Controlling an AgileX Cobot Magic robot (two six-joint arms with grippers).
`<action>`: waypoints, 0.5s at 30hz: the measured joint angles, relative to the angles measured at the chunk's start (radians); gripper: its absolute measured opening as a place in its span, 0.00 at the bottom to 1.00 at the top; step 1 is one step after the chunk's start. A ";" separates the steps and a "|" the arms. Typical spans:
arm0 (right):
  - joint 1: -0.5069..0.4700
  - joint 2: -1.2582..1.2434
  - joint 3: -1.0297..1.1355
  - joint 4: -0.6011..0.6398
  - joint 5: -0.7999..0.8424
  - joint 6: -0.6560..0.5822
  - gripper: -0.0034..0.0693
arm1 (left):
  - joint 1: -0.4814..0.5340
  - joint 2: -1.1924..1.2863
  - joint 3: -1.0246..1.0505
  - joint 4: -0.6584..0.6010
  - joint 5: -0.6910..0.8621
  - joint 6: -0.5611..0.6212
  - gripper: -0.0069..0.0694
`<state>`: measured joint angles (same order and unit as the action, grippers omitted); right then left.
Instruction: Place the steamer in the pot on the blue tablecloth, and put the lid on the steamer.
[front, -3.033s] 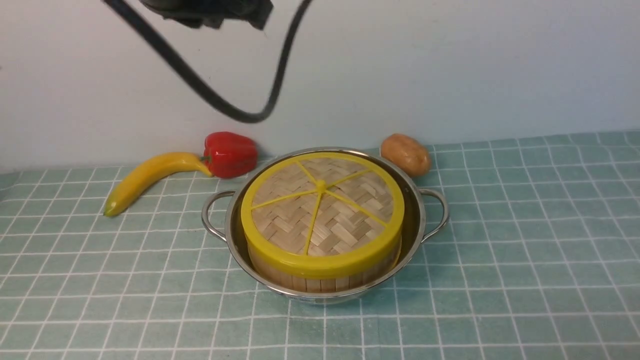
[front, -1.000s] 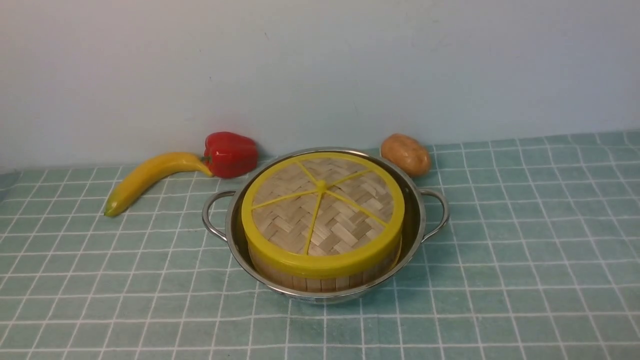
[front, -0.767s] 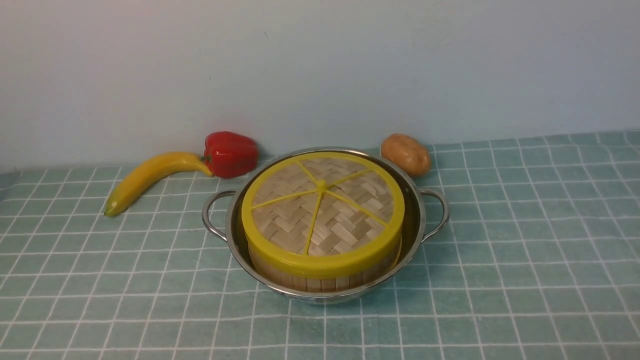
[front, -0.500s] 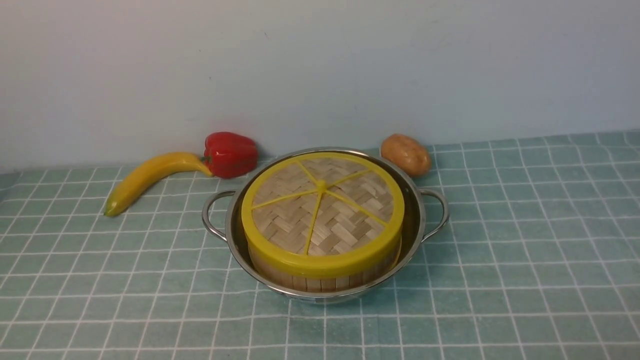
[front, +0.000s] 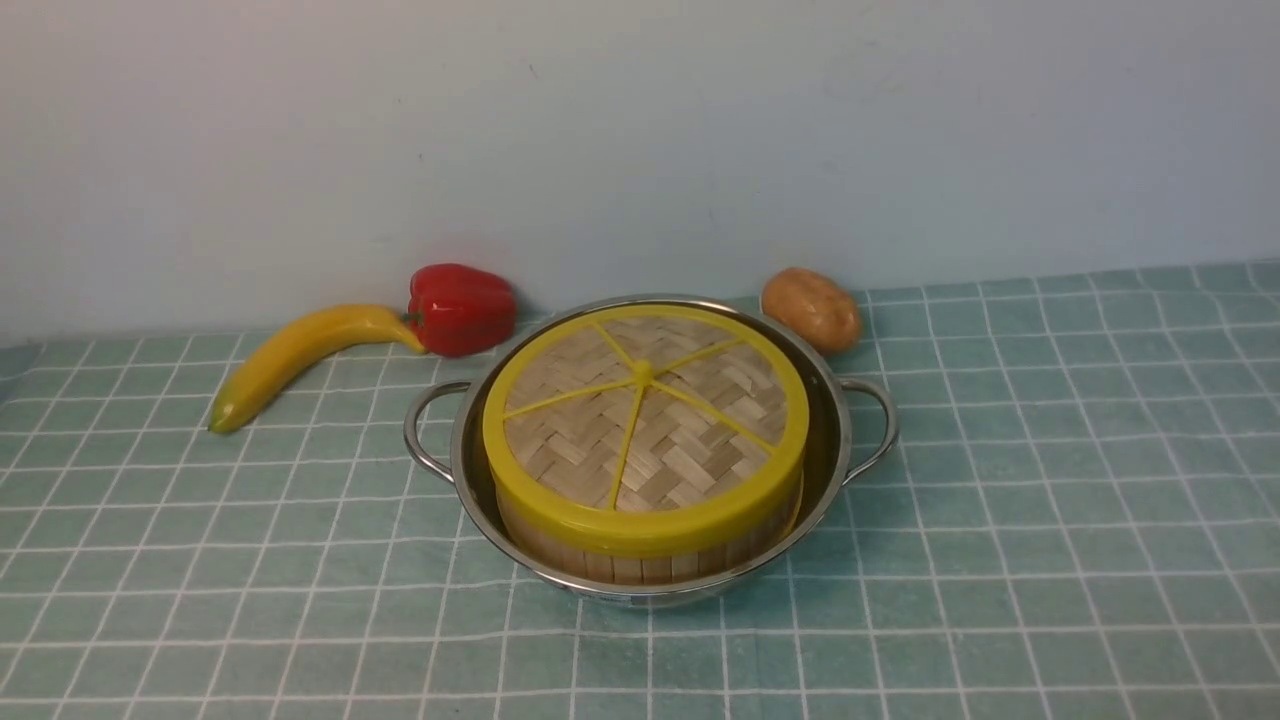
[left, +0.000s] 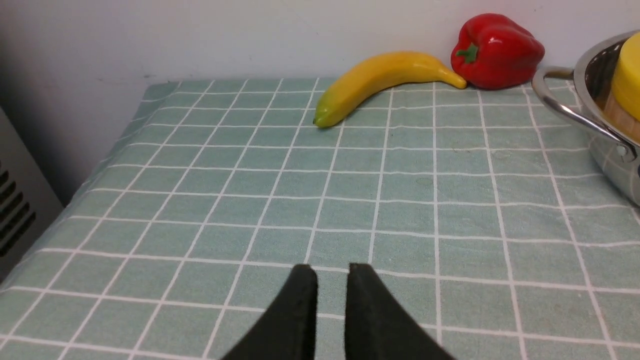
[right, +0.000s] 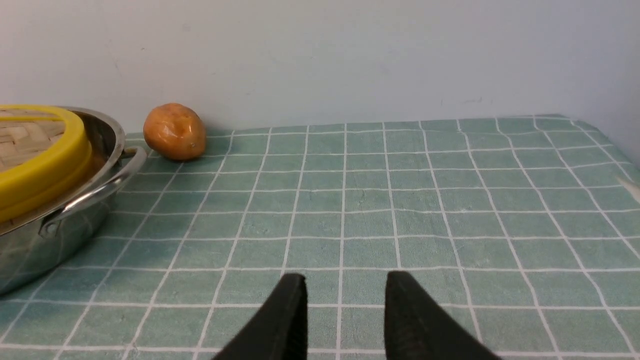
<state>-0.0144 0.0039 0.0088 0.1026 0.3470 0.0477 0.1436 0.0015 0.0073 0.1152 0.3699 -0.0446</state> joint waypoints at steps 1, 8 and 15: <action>0.000 0.000 0.000 0.000 0.000 0.000 0.38 | 0.000 0.000 0.000 0.000 0.000 0.000 0.21; 0.000 0.000 0.000 0.000 0.000 0.000 0.38 | 0.000 0.000 0.000 0.000 -0.001 0.000 0.23; 0.000 0.000 0.000 0.000 0.000 0.000 0.38 | 0.000 0.000 0.000 0.000 -0.001 0.000 0.24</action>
<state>-0.0144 0.0039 0.0088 0.1026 0.3470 0.0477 0.1436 0.0015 0.0073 0.1155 0.3690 -0.0446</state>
